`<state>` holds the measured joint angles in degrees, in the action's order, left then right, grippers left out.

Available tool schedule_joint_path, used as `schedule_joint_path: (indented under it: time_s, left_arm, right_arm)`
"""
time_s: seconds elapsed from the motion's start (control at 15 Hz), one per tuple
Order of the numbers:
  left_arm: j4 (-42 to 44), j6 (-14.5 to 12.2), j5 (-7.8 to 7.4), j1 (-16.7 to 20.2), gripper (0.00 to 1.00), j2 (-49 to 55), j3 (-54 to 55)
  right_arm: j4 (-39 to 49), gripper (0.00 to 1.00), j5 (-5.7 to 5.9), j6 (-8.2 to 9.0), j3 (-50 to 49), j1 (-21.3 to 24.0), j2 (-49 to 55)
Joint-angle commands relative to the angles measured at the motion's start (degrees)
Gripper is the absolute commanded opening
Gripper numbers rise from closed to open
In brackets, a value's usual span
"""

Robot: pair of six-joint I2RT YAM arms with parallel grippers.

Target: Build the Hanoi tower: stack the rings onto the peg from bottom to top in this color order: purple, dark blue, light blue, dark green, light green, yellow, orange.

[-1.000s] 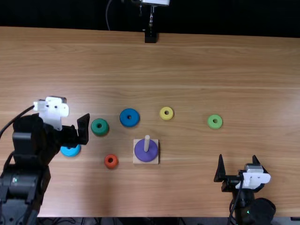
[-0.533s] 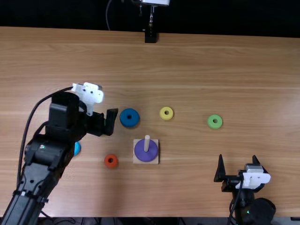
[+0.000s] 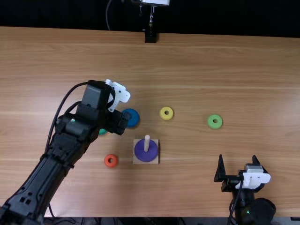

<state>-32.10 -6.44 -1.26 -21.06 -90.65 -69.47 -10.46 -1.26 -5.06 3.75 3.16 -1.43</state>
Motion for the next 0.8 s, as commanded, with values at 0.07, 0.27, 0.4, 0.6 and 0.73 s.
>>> schedule_joint_path:
  time_s: [0.07, 0.27, 0.4, 0.6, 0.73]
  left_arm:
    - [-0.1, -2.4, 0.83, -1.3, 1.0, -4.7, -3.7]
    - [0.0, -2.0, 0.83, -2.8, 1.0, -9.1, -5.8]
    - [0.0, -1.8, 1.15, -3.0, 1.0, -11.3, -7.3]
    - [-0.4, -1.6, 1.36, -4.1, 1.0, -14.6, -9.7]
    - [-0.8, -1.6, 1.36, -4.2, 1.0, -16.6, -10.5]
  right_arm:
    - [-0.2, 1.0, 0.52, -0.11, -1.6, 0.4, 0.6]
    - [-0.2, 1.0, 0.52, -0.11, -1.7, 0.4, 0.7]
    - [-0.2, 1.0, 0.52, -0.11, -1.6, 0.4, 0.6]
    - [-0.2, 1.0, 0.52, -0.11, -1.6, 0.4, 0.6]
    - [-0.2, 1.0, 0.52, -0.11, -1.7, 0.4, 0.6]
